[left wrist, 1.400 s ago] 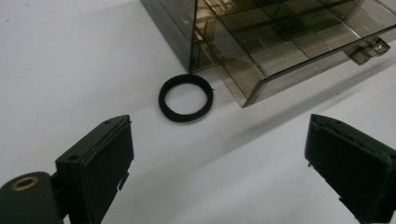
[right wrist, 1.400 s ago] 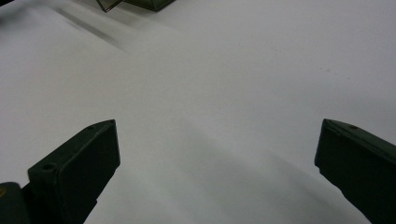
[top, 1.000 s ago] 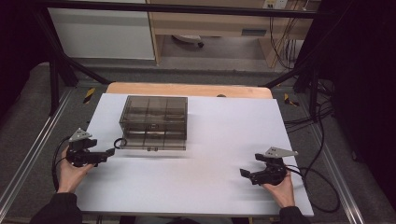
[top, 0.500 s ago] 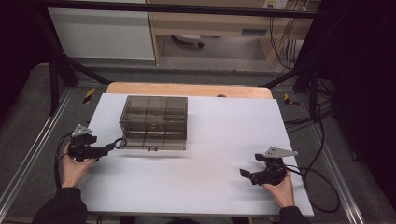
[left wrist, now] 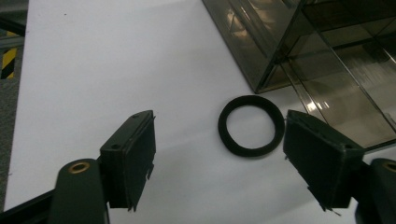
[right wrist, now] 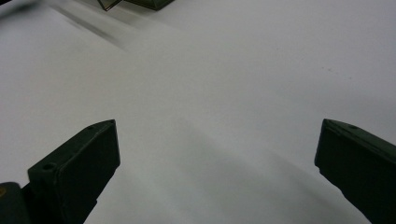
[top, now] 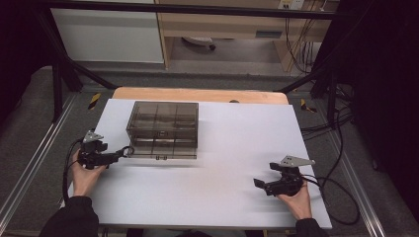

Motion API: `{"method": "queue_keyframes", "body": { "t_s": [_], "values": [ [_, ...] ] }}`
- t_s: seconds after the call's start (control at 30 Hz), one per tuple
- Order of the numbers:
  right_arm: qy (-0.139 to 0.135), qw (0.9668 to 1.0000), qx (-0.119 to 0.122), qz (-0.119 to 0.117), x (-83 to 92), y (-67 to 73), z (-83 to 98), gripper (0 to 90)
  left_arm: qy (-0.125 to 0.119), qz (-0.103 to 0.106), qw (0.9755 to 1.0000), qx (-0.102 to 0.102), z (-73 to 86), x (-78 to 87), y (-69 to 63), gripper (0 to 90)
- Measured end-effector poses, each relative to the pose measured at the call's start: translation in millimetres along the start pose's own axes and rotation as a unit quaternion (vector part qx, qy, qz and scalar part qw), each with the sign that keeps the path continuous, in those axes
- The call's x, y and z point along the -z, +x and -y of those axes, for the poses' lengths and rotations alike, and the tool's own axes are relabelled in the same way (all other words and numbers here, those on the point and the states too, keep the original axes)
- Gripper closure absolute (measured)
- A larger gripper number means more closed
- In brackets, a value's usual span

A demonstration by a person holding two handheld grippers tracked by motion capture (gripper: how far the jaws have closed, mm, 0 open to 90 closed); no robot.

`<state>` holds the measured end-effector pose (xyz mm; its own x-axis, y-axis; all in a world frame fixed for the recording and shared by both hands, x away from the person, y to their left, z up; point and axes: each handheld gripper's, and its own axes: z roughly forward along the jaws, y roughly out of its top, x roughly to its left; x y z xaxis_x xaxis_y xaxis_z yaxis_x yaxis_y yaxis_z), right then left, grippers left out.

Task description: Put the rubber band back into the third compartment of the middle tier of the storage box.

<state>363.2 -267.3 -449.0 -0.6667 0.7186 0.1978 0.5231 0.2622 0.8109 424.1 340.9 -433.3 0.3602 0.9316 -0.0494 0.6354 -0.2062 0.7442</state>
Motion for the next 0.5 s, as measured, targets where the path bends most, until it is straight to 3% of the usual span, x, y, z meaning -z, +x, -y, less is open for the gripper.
{"method": "queue_keyframes", "body": {
  "t_s": [0.3, 0.5],
  "values": [
    [-0.001, 1.0, 0.0, -0.002, -0.2, 0.0, -0.1, 0.7, 0.004, -0.009, 0.9998, -0.016, -1.0, -7.3, -2.5, 37.1],
    [0.001, 1.0, 0.001, -0.001, -0.1, 0.0, 0.0, 0.7, 0.004, -0.005, 0.9999, -0.01, -0.5, -9.4, -0.9, 44.0]
  ]
}}
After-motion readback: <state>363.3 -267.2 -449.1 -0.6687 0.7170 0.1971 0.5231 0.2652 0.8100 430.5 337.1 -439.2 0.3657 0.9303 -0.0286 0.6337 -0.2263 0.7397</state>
